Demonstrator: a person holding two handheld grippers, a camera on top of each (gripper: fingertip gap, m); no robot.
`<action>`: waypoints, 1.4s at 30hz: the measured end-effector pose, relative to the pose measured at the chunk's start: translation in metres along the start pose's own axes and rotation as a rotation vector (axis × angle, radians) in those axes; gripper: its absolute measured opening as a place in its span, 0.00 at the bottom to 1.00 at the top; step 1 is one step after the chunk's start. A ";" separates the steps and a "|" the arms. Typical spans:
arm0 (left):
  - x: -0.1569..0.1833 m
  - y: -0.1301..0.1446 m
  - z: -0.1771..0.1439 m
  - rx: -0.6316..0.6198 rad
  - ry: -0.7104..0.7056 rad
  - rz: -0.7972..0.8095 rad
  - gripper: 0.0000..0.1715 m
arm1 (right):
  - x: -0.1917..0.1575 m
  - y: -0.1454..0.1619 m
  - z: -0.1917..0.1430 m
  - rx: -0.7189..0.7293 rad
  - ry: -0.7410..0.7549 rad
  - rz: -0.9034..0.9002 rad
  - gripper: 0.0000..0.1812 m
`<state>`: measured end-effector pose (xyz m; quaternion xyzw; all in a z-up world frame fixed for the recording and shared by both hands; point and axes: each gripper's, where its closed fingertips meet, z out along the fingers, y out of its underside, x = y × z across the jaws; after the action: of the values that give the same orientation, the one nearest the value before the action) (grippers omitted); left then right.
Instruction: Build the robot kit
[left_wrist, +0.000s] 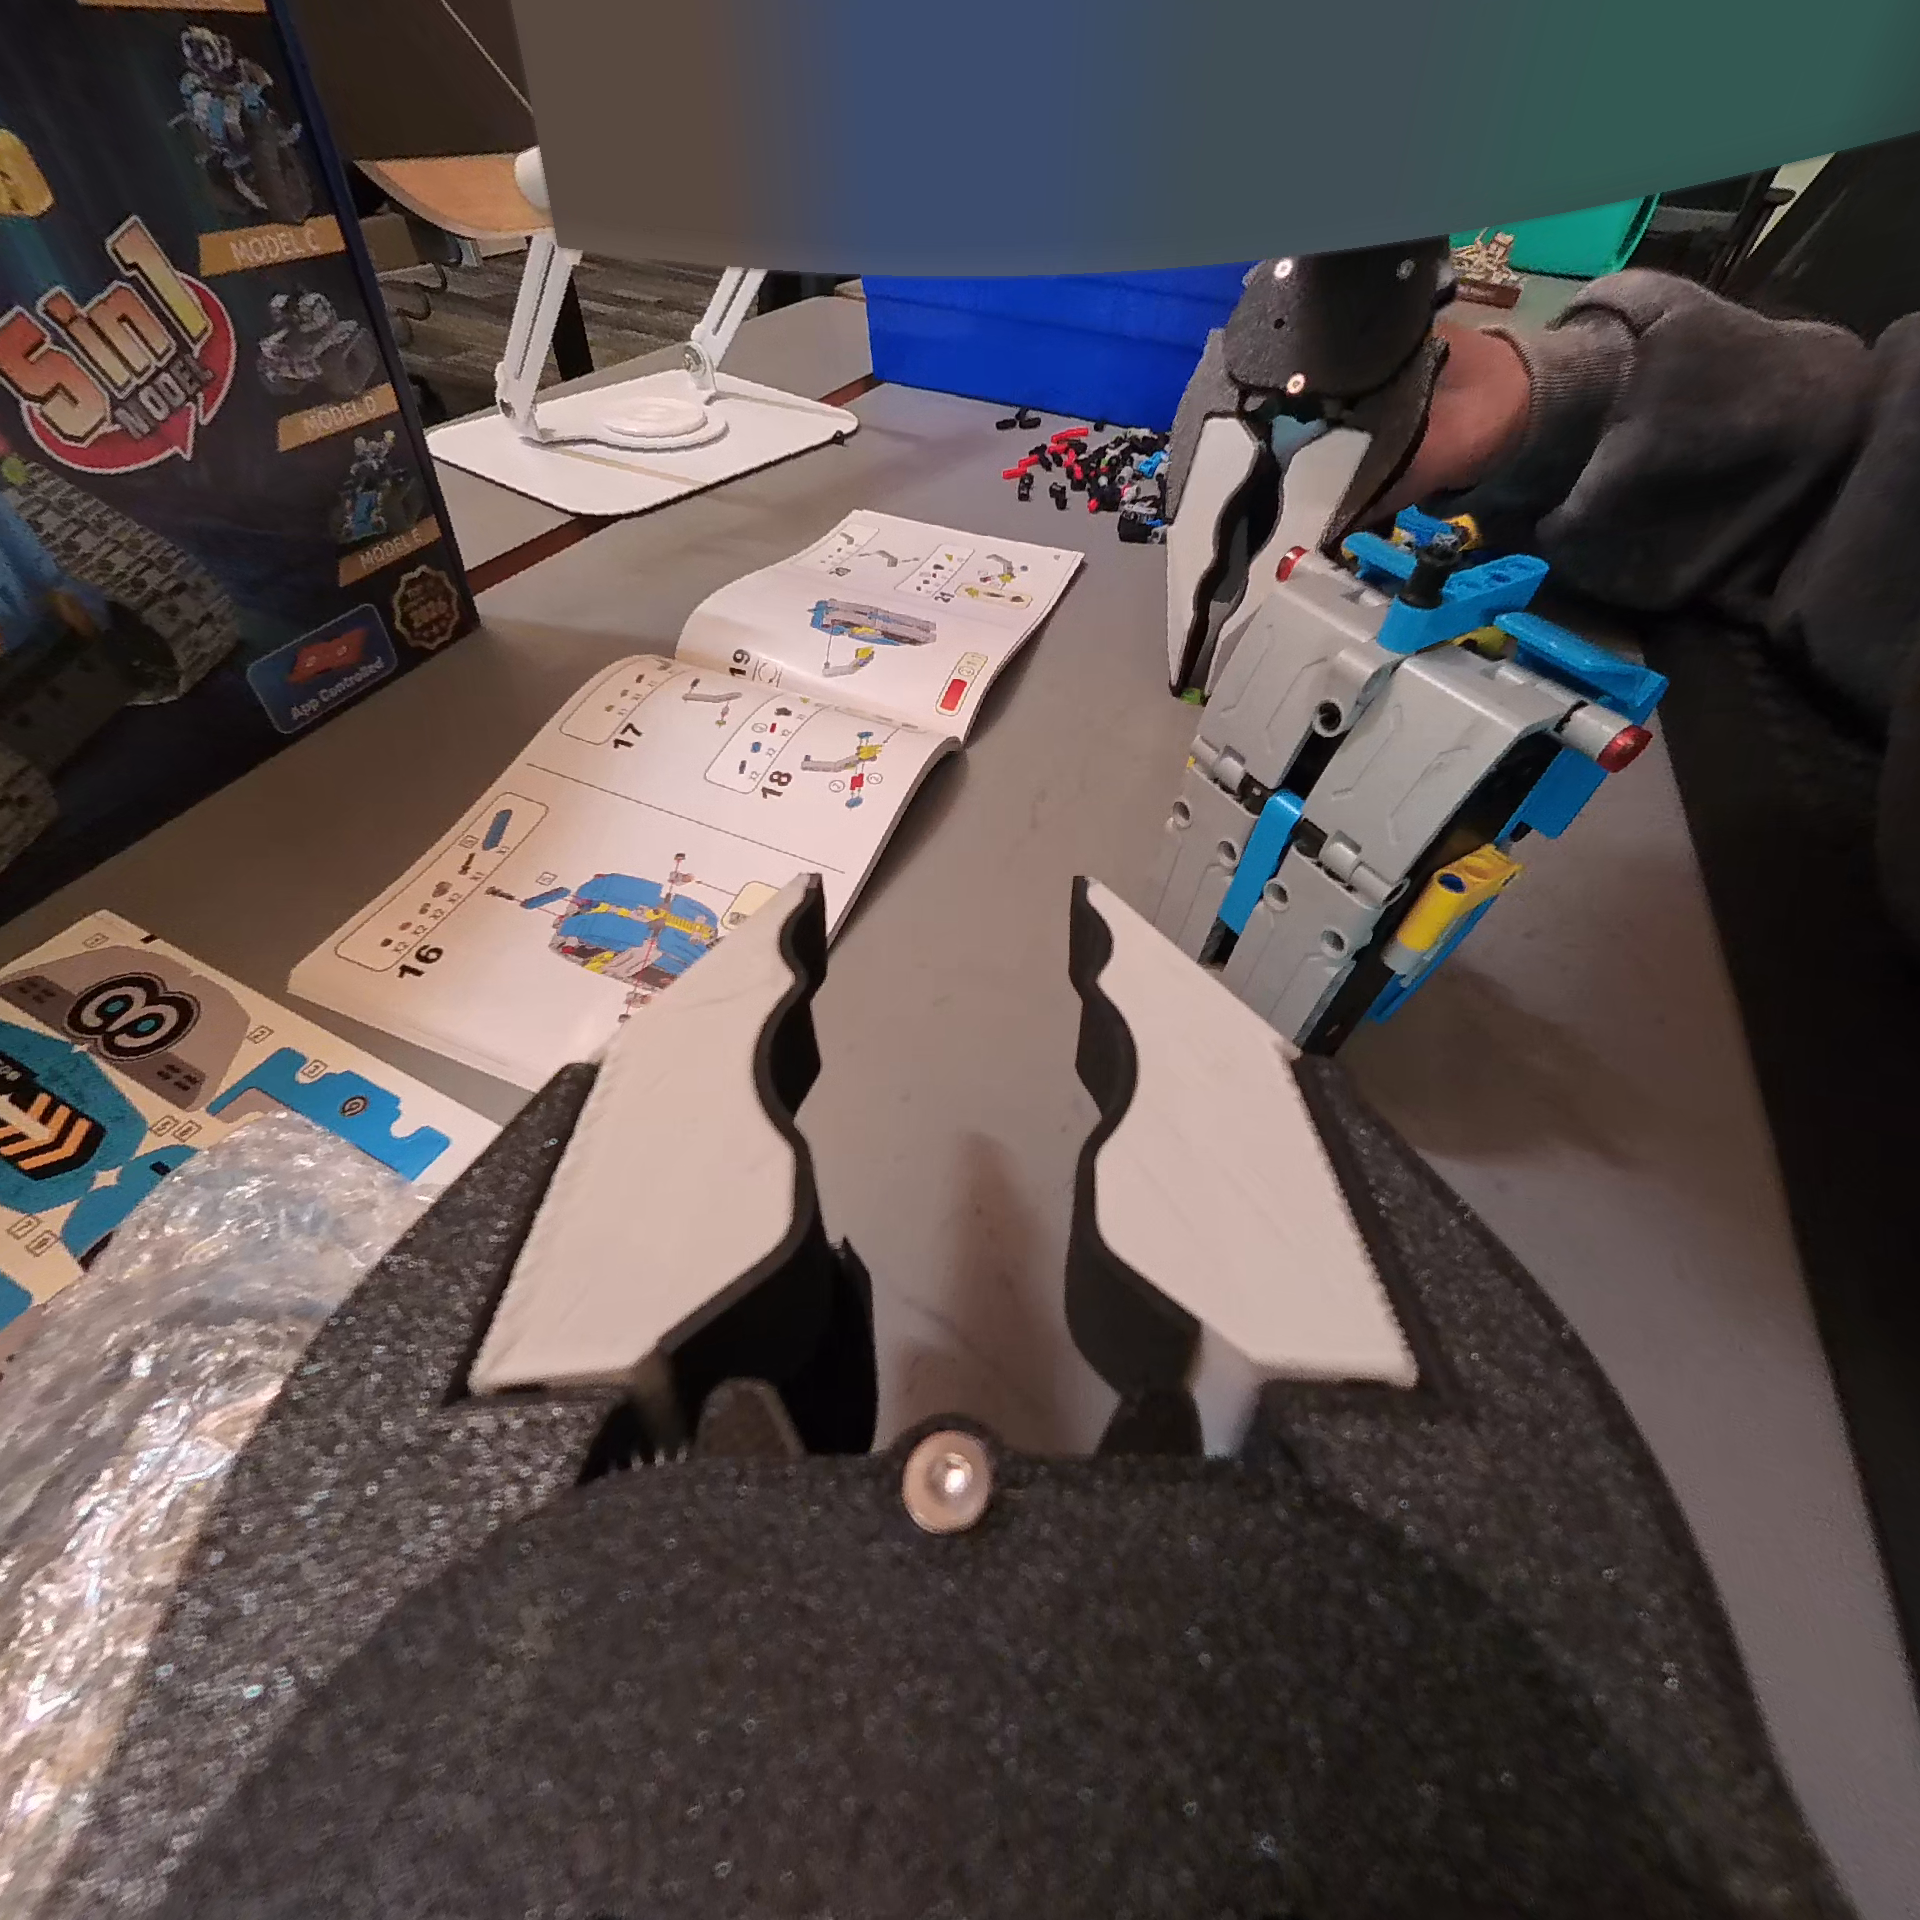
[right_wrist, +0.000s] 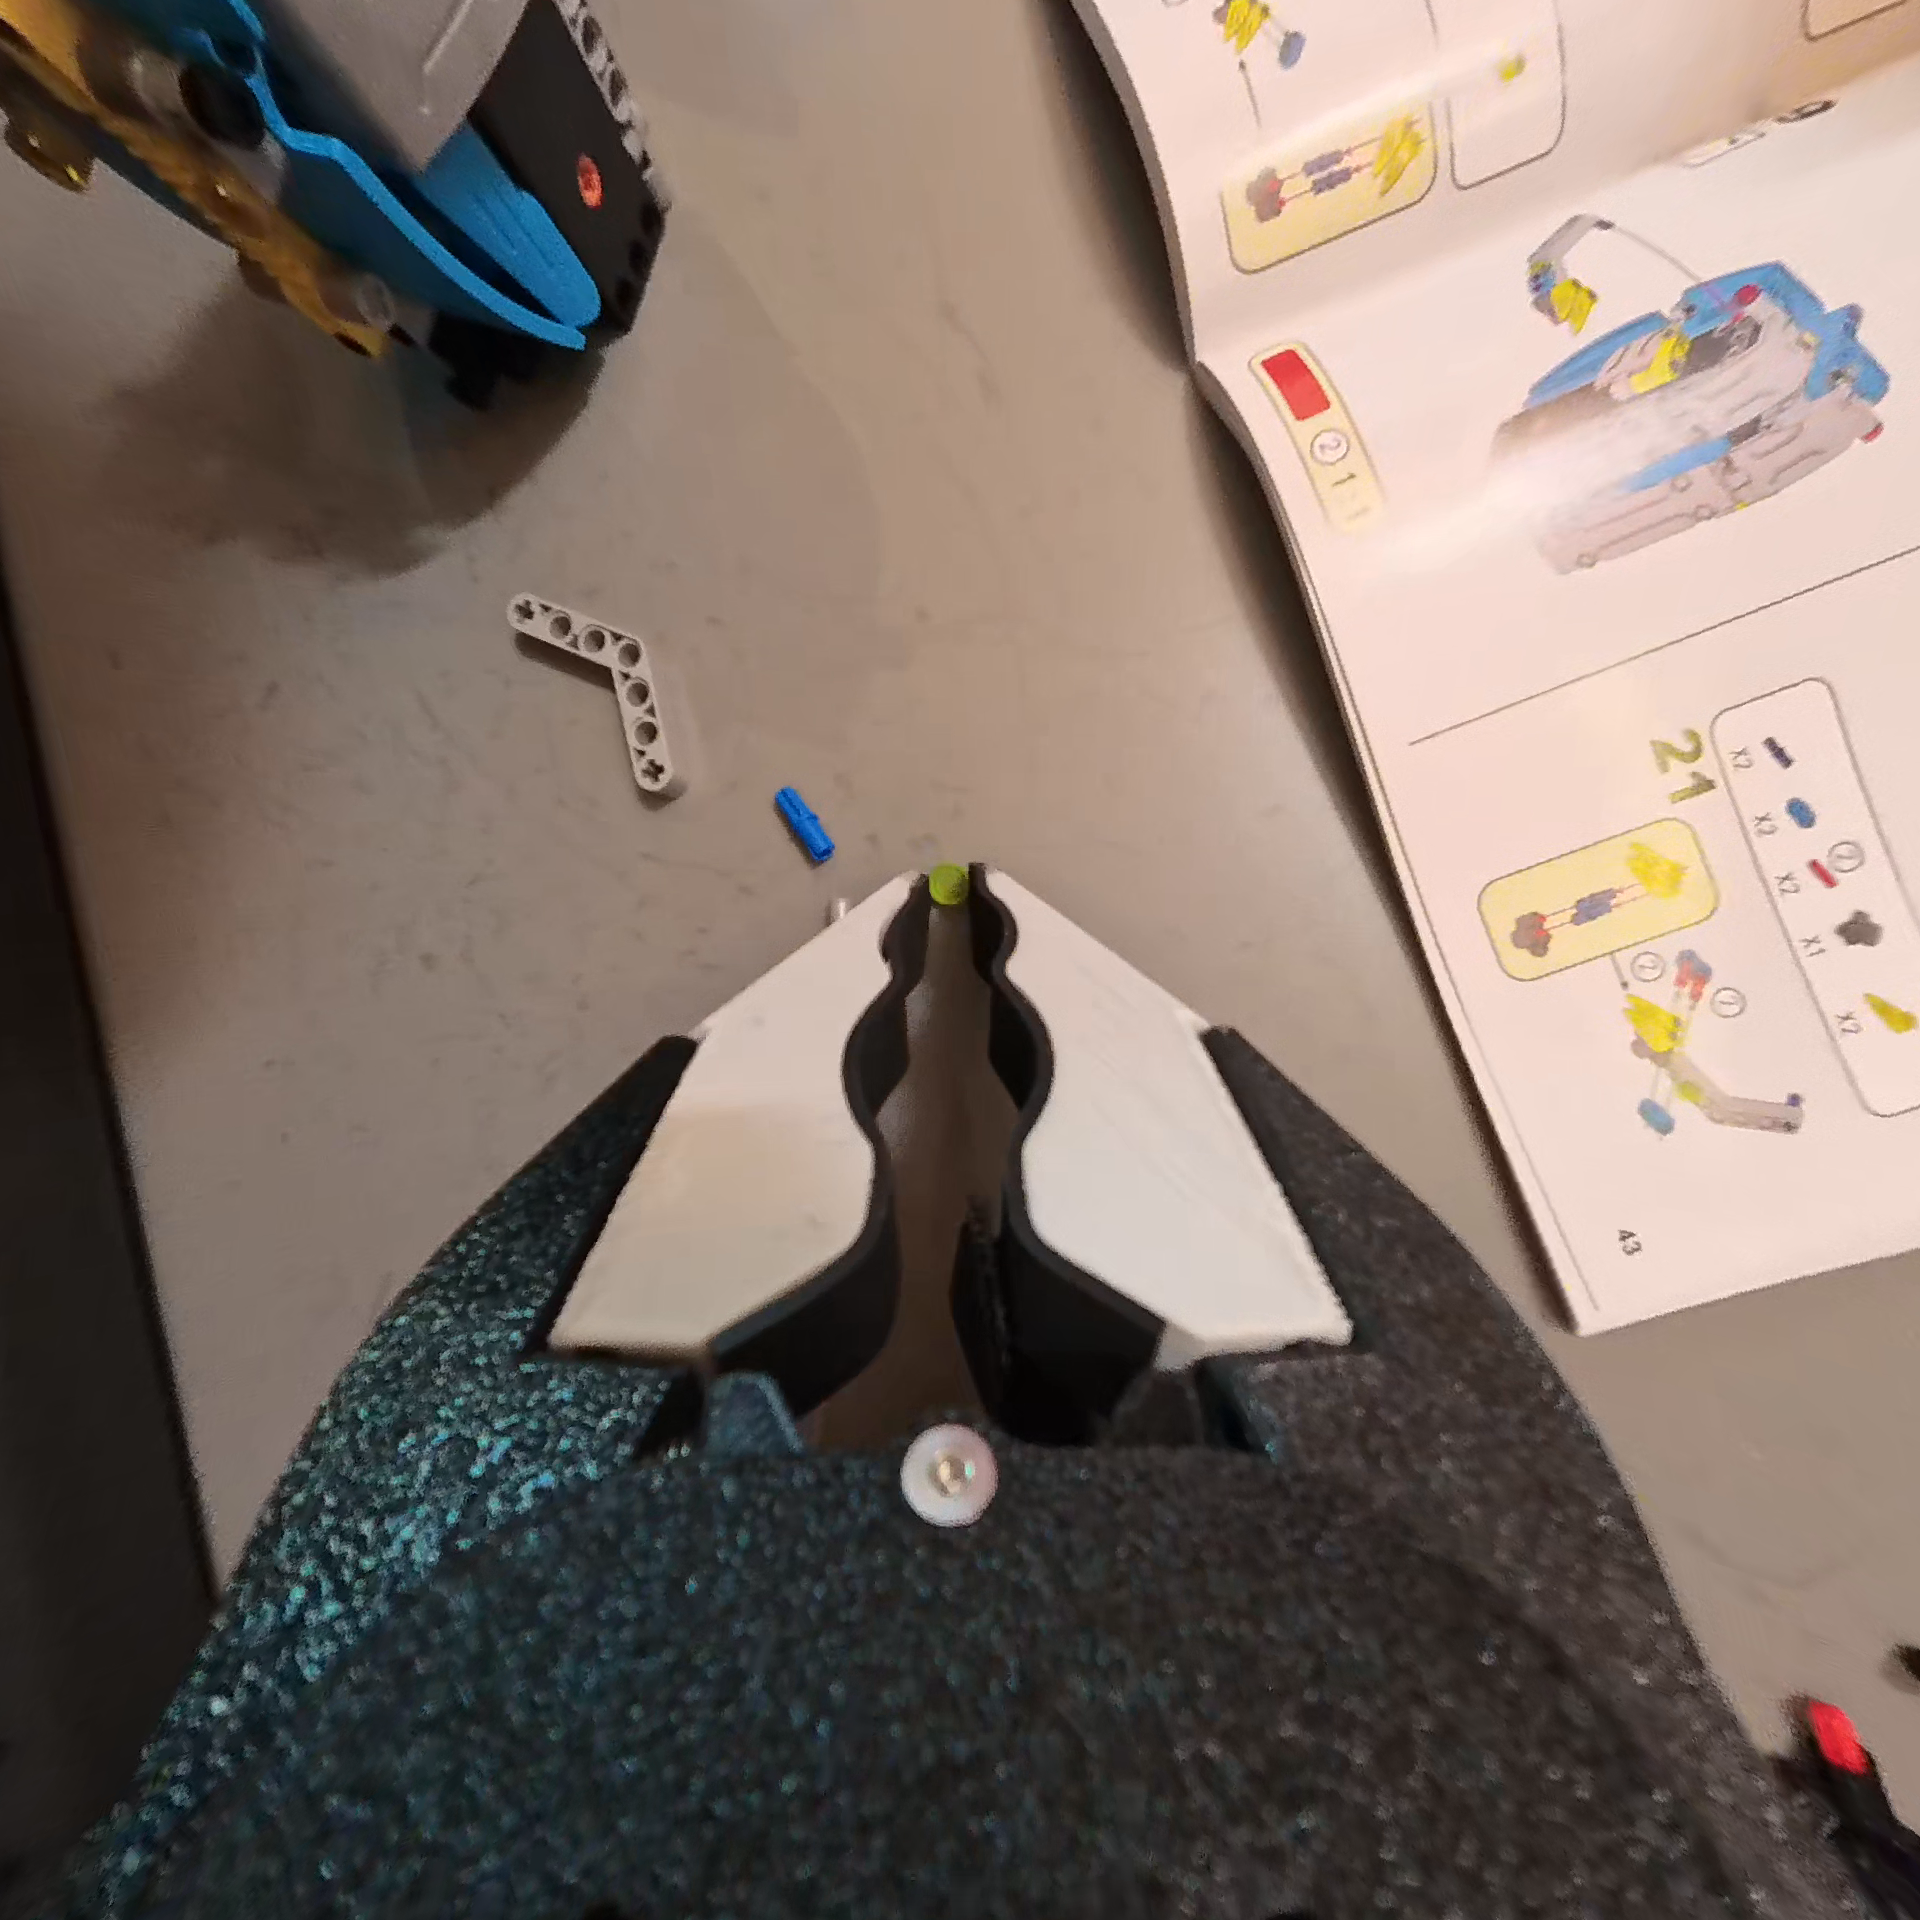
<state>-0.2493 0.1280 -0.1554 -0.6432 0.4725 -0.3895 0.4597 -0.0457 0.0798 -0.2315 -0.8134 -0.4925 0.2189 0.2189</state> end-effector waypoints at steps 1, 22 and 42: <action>0.000 0.000 0.000 0.000 0.000 0.000 0.27 | -0.001 0.000 0.000 0.002 -0.016 0.014 0.05; 0.006 0.003 0.003 -0.020 -0.001 0.060 0.27 | 0.020 0.002 -0.012 -0.046 0.198 -0.087 0.09; 0.006 0.012 0.012 -0.099 -0.079 0.156 0.25 | 0.037 0.014 -0.029 -0.205 0.498 -0.281 0.04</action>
<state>-0.2399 0.1236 -0.1703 -0.6413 0.5214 -0.3029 0.4745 -0.0041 0.1028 -0.2209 -0.7838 -0.5509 -0.0707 0.2779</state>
